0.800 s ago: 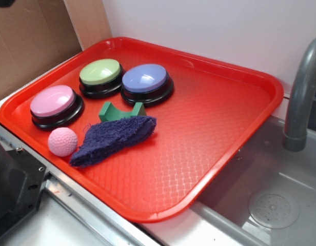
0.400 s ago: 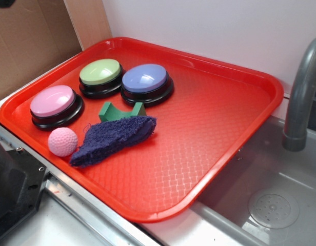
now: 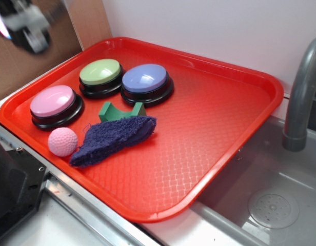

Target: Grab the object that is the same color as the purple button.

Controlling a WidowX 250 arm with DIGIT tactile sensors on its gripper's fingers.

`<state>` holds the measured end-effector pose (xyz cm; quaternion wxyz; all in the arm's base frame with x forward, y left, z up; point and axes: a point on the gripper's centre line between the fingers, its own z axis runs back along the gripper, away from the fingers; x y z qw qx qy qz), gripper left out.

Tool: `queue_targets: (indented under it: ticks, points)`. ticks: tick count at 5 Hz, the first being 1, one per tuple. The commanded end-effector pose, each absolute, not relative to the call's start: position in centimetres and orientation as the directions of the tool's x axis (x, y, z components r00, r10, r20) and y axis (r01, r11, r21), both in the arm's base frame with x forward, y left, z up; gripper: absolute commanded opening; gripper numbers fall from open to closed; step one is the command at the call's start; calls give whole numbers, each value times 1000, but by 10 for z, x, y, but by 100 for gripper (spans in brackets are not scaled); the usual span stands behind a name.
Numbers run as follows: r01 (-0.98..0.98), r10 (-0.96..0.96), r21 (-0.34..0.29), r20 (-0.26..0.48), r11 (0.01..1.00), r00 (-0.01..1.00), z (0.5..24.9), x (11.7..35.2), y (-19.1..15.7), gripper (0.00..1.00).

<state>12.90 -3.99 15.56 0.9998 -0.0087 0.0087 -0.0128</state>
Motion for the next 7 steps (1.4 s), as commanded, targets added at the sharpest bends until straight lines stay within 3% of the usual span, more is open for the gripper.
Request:
queue_targets:
  ticks: [1,3,5,7]
  points:
    - [58,-62,-69,-56,996,996,93,136,-41,100]
    - [113,-118,-52,-112,992,987,45,143,-47,100]
    - [118,-119,-16,-162,993,980,21,150,-49,100]
    - [65,-63,3,-177,998,982,16,152,-45,0]
